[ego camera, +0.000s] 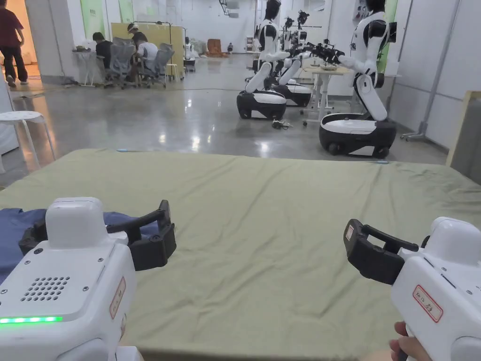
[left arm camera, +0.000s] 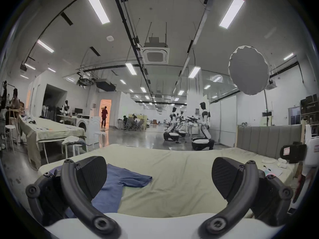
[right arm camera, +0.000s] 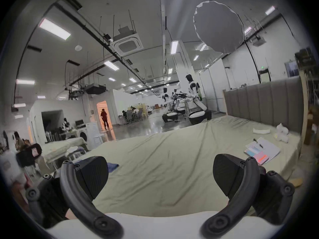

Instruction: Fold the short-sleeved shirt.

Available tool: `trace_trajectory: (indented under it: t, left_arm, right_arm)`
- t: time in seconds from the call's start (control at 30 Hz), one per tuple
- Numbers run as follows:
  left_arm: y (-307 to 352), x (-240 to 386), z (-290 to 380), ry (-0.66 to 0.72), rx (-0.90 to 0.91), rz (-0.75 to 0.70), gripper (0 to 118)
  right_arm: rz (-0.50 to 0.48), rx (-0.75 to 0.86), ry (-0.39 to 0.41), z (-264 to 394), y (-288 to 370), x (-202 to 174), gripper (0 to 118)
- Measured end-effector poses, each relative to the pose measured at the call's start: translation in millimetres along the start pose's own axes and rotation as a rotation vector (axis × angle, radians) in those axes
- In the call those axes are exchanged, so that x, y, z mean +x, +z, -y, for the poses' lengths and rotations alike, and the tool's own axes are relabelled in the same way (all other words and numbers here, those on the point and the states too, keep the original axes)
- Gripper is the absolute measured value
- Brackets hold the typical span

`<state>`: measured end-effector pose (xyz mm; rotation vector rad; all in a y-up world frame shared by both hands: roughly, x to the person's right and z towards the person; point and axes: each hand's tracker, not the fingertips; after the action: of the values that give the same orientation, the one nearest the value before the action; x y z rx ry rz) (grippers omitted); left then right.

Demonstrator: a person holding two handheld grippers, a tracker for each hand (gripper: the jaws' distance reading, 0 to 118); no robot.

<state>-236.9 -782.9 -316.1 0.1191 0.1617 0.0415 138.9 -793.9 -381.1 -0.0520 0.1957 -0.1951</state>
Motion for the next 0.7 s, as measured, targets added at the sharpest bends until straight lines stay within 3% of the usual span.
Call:
trace_trajectory:
  t: [0.07, 0.2, 0.53, 0.7]
  left_arm:
    - [2, 1, 1, -0.013, -0.002, 0.016, 117]
    - [1, 6, 4, -0.04, -0.012, 0.019, 117]
    - [-1, 5, 7, -0.039, -0.05, 0.028, 117]
    - [-2, 5, 9, -0.022, -0.066, 0.028, 117]
  right_arm:
    - [0.034, 0.003, 0.078, 2, 1, -5, 118]
    - [0.069, 0.004, 0.149, 7, 0, -12, 118]
    - [0.125, 0.032, 0.25, 8, 2, -27, 118]
    - [0.127, 0.029, 0.237, 7, 2, -25, 118]
